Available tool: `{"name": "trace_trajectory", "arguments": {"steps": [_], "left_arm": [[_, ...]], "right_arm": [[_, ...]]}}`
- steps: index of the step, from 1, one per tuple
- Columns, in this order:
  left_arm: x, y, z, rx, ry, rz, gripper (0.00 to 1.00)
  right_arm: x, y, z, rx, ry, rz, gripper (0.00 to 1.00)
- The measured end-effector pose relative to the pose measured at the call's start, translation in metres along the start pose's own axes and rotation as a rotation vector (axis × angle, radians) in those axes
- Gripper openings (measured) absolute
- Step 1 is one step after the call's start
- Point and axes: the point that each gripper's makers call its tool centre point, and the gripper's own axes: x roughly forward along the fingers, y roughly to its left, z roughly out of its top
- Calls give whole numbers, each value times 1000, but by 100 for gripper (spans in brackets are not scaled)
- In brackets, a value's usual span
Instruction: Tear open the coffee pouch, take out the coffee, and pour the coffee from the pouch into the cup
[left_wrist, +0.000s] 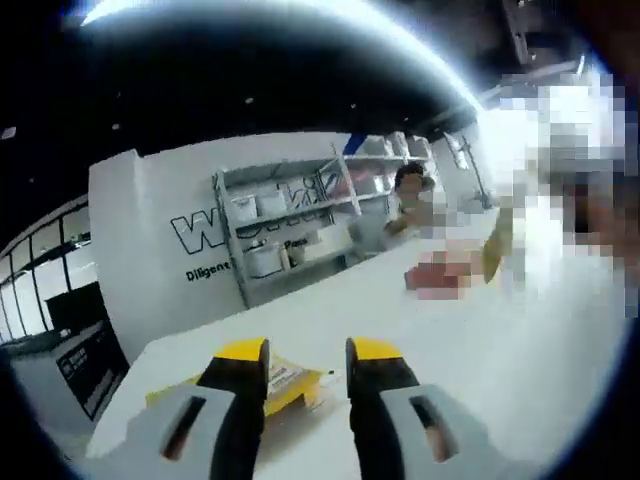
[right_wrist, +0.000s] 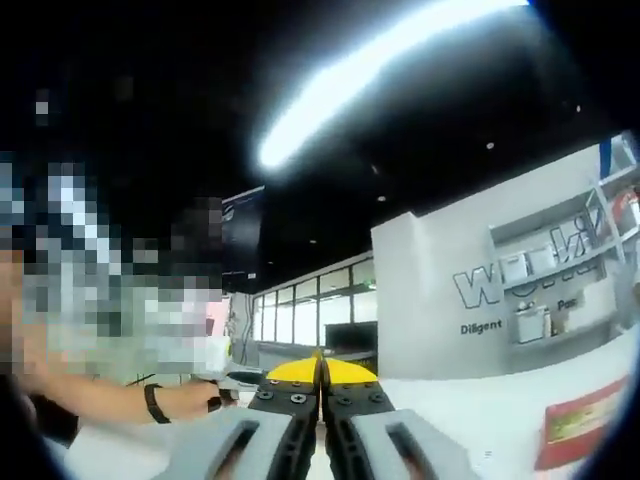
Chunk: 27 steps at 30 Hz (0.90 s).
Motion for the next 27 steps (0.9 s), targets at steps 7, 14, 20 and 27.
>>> {"name": "trace_trajectory", "arguments": {"steps": [7, 14, 20, 27], "left_arm": [[-5, -22, 8, 68, -100, 37, 35], [-1, -46, -4, 25, -94, -53, 45], [7, -66, -31, -63, -63, -131, 54], [2, -99, -10, -270, -199, -272, 58]], "right_arm": [[-1, -3, 0, -4, -5, -1, 1], [2, 2, -5, -21, 10, 14, 1], [2, -3, -10, -13, 4, 9, 1], [-3, -6, 0, -15, -34, 3, 1]]}}
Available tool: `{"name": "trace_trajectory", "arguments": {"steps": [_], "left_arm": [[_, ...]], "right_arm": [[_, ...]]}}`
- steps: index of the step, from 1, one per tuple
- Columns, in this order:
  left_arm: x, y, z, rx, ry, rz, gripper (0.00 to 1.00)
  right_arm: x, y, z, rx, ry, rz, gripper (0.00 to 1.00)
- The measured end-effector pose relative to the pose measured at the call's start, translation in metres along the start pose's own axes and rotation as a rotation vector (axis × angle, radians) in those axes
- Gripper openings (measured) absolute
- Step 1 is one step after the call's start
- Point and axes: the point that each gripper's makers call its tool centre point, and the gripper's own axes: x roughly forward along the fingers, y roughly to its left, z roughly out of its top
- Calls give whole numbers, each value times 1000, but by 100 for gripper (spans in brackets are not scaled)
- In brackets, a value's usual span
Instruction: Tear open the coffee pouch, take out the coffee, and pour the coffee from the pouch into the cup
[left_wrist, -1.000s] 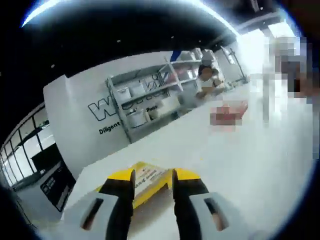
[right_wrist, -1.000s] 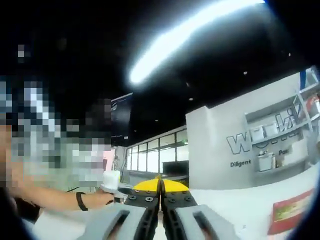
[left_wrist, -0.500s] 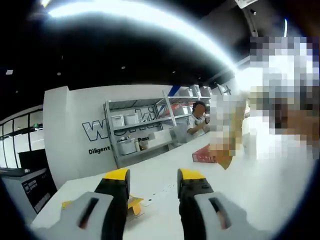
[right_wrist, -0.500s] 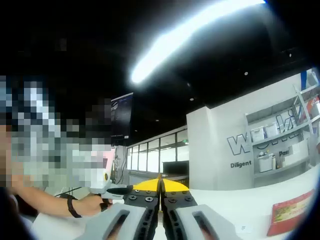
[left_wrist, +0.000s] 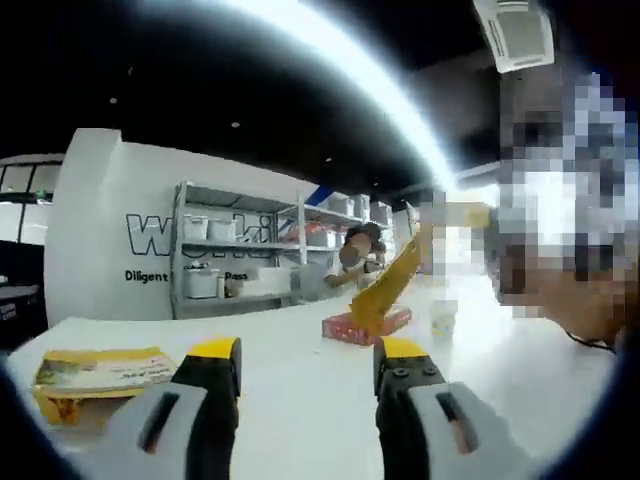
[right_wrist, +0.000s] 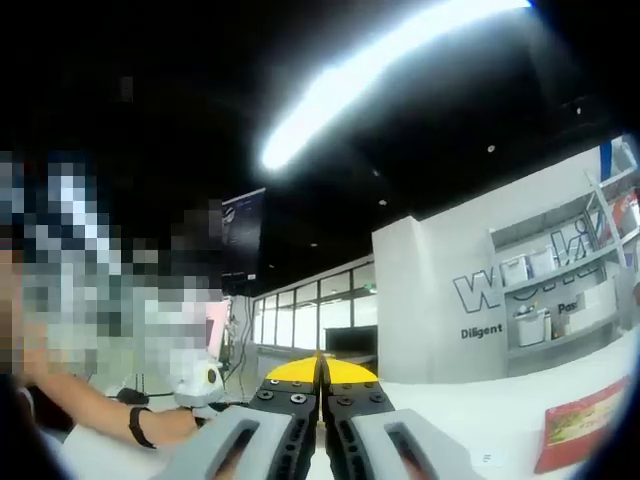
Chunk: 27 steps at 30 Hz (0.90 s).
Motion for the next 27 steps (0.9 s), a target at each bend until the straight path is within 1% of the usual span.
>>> {"name": "trace_trajectory", "arguments": {"steps": [3, 7, 10, 13, 14, 15, 17, 18, 20, 23, 25, 26, 27], "left_arm": [[2, -17, 8, -22, -56, -65, 59], [4, -24, 14, -53, -90, -99, 58], [6, -25, 10, -39, -75, -103, 57], [8, -24, 6, -23, -61, -106, 56], [8, -25, 7, -25, -66, -112, 56], [7, -28, 10, -51, -82, -136, 55], [3, -43, 22, -134, -144, -218, 52], [1, -47, 27, -161, -171, -239, 52], [-2, -52, 34, -211, -203, -271, 51], [-7, -61, 46, -245, -263, -326, 50], [-13, -66, 57, -273, -318, -364, 50], [-17, -69, 64, -285, -349, -390, 49], [-23, -74, 70, -296, -385, -431, 48]], "right_arm": [[-3, -1, 7, 6, -28, 6, 1], [-4, -4, 8, 38, -49, 13, 1], [-6, -4, 14, 58, -70, 19, 1], [-7, -1, 22, 54, -94, 30, 1], [-8, 1, 24, 49, -102, 34, 1], [-8, 2, 26, 50, -107, 41, 1], [-8, 5, 28, 61, -123, 54, 1], [-7, 7, 28, 83, -128, 68, 1], [-6, 9, 27, 121, -143, 86, 1], [-3, 14, 23, 172, -152, 113, 1], [-2, 16, 20, 191, -155, 127, 1], [-1, 18, 19, 208, -157, 137, 1], [-1, 19, 18, 221, -161, 142, 1]]}}
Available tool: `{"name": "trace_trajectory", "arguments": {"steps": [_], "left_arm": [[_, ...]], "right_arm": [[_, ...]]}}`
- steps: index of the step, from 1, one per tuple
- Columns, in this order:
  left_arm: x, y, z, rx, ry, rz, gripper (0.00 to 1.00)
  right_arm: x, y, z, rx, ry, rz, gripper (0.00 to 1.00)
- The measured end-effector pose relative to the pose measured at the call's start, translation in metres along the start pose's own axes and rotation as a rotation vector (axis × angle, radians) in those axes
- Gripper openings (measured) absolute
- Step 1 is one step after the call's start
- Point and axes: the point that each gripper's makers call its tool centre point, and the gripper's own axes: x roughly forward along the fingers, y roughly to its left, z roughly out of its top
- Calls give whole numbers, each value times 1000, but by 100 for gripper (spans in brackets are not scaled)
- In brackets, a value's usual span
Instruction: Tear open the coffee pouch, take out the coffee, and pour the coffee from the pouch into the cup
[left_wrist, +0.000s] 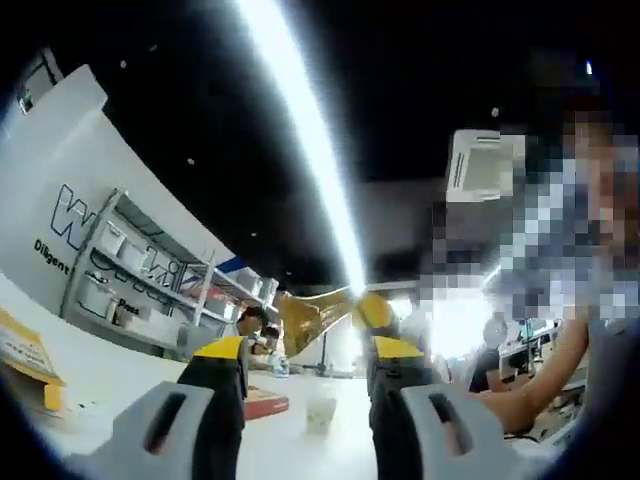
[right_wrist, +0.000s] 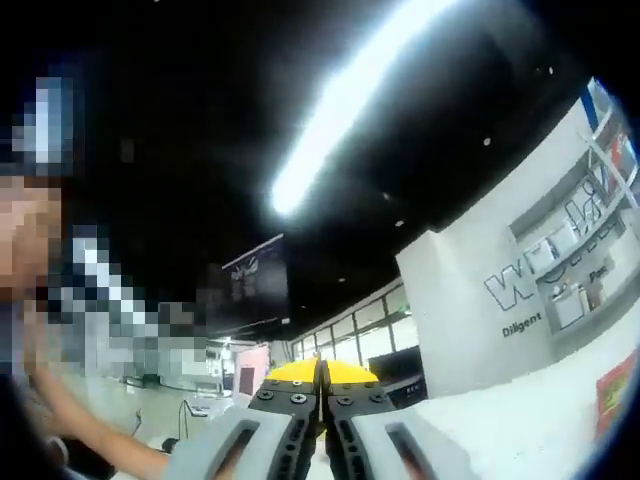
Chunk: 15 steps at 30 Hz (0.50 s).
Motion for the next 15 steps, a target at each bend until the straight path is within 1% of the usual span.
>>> {"name": "trace_trajectory", "arguments": {"steps": [1, 2, 3, 7, 8, 10, 11, 12, 15], "left_arm": [[-1, -4, 2, 7, -12, -18, 47], [-3, -5, 2, 17, -9, -22, 46], [-3, -9, 2, 24, -15, -37, 45], [-3, -15, 6, 20, -41, -48, 40], [-4, -17, 8, 10, -61, -53, 37], [-5, -18, 12, 44, -86, -66, 19], [-6, -18, 12, 46, -86, -67, 13], [-6, -19, 14, 40, -94, -82, 12], [-10, -14, 17, 30, -88, -86, 11]], "right_arm": [[1, 3, -1, 38, -10, 16, 1], [1, 3, -3, 61, -18, 26, 1], [1, 2, -5, 72, -21, 32, 1], [3, 5, -11, 104, -18, 55, 1], [3, 7, -13, 114, -20, 61, 1], [4, 10, -16, 135, -26, 70, 1], [4, 11, -17, 144, -26, 75, 1], [4, 13, -18, 149, -27, 78, 1], [3, 12, -24, 168, -22, 84, 1]]}}
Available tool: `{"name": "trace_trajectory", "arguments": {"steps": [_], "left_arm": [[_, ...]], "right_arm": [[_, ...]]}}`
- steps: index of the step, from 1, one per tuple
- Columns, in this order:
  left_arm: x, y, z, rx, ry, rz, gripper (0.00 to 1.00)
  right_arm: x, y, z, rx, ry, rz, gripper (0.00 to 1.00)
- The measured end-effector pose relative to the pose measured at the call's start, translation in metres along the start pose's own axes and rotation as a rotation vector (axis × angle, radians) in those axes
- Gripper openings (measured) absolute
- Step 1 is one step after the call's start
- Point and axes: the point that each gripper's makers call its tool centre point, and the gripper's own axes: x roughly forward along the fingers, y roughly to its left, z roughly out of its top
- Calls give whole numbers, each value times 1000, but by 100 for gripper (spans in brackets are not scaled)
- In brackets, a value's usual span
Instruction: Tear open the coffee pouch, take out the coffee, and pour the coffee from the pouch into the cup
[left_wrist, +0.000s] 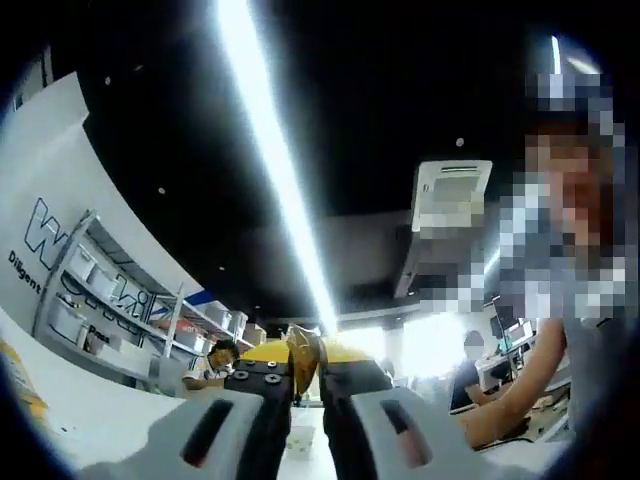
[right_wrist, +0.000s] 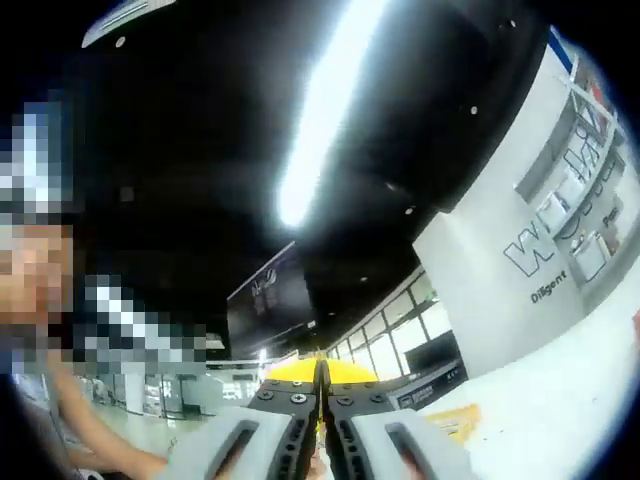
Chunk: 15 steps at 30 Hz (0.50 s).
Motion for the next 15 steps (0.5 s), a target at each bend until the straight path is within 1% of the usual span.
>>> {"name": "trace_trajectory", "arguments": {"steps": [1, 2, 3, 4, 5, 6, 7, 9, 10, 11, 12, 13, 14, 15], "left_arm": [[-1, 1, 1, -7, 8, 4, 11], [-2, 0, -2, -58, 35, 8, 11], [-5, 1, -4, -100, 60, 10, 11], [-6, 5, -4, -127, 72, 20, 11], [-9, 6, -5, -147, 95, 15, 10], [-9, 8, -7, -152, 112, 21, 10], [-9, 8, -6, -149, 123, 15, 10], [-12, 7, -10, -142, 182, 16, 10], [-11, 1, -10, -168, 209, 3, 10], [-12, -3, -9, -168, 216, -17, 10], [-13, -6, -8, -159, 222, -28, 10], [-14, -7, -8, -167, 233, -35, 10], [-16, -7, -10, -174, 259, -37, 10], [-18, -8, -11, -175, 282, -40, 10]], "right_arm": [[0, -2, -2, 3, 12, 6, 1], [-1, -3, -4, -3, 27, 11, 1], [-1, -5, -7, -24, 54, 19, 2], [-1, -2, -11, -20, 79, 52, 2], [-3, -3, -16, -1, 116, 58, 2], [-4, -5, -18, -15, 132, 60, 2], [-6, -4, -22, -4, 153, 82, 2], [-9, -7, -28, 3, 186, 94, 2], [-12, -4, -32, 7, 216, 129, 2], [-15, 1, -37, 9, 254, 174, 6], [-16, 0, -36, -6, 254, 167, 15], [-15, -1, -32, -43, 239, 174, 29], [-17, 2, -31, -36, 237, 192, 33], [-19, 7, -31, -7, 258, 219, 33]]}}
